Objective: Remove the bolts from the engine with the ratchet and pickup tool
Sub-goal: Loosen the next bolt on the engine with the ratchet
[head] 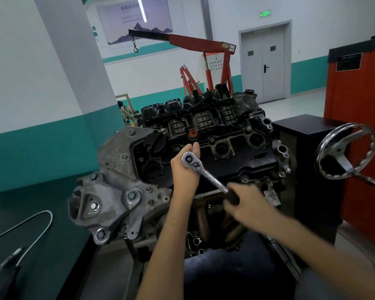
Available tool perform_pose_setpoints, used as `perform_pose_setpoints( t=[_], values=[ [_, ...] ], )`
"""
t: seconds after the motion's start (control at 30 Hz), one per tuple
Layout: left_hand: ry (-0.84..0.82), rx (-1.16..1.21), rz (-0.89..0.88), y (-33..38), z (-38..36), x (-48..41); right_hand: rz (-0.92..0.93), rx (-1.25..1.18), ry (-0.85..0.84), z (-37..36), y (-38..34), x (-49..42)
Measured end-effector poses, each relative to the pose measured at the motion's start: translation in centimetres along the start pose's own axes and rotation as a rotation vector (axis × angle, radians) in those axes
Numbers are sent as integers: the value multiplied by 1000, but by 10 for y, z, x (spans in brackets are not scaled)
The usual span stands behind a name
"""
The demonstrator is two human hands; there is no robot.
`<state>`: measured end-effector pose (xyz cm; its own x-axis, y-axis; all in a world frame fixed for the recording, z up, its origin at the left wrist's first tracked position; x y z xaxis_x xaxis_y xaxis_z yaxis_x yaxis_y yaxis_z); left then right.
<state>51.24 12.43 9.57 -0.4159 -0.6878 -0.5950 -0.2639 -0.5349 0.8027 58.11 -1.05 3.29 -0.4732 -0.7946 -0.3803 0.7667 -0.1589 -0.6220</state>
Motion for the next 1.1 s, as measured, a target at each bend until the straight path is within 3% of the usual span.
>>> perform_pose_setpoints(
  t=[0.07,0.13,0.23,0.37,0.47,0.53,0.63,0.7,0.8,0.87,0.93,1.1],
  values=[
    [43,35,6,3,-6,0,-86,-315,-19,-39,-8,19],
    [35,82,22,3,-5,1,-113,-425,-8,-59,-16,23],
    [-117,-99,-18,1,2,-4,-26,-140,-19,-32,-14,8],
    [-337,-295,-99,10,-4,-9,130,321,-203,39,-5,-30],
    [-357,-324,-119,14,-9,-9,250,609,-186,85,-22,-59],
    [-272,-220,-70,11,-5,-6,269,659,-138,90,-31,-64],
    [-97,-48,10,0,5,-6,170,455,-93,53,-20,-39],
    [-42,2,22,0,3,-4,78,145,-38,21,-10,-12],
    [13,-15,-18,6,-2,1,-54,-310,6,-29,-9,15],
    [19,-41,-39,6,0,1,-93,-442,-19,-52,-17,20],
    [-57,-74,-20,1,3,-4,-76,-371,-62,-50,-19,14],
    [-266,-295,-131,7,3,-11,119,157,-238,25,-8,-22]
  ],
)
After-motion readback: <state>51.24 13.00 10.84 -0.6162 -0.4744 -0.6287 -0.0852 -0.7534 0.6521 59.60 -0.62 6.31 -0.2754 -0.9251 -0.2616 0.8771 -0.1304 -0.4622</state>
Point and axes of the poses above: each hand's wrist, its own x-axis away from the middle knuckle, its own z-axis out of the back of the hand, y = z × x, the point moved 8 cm from there along -x, towards the middle knuckle, and after that the axes turned 1 degree about -y, right-handed, at the moved point
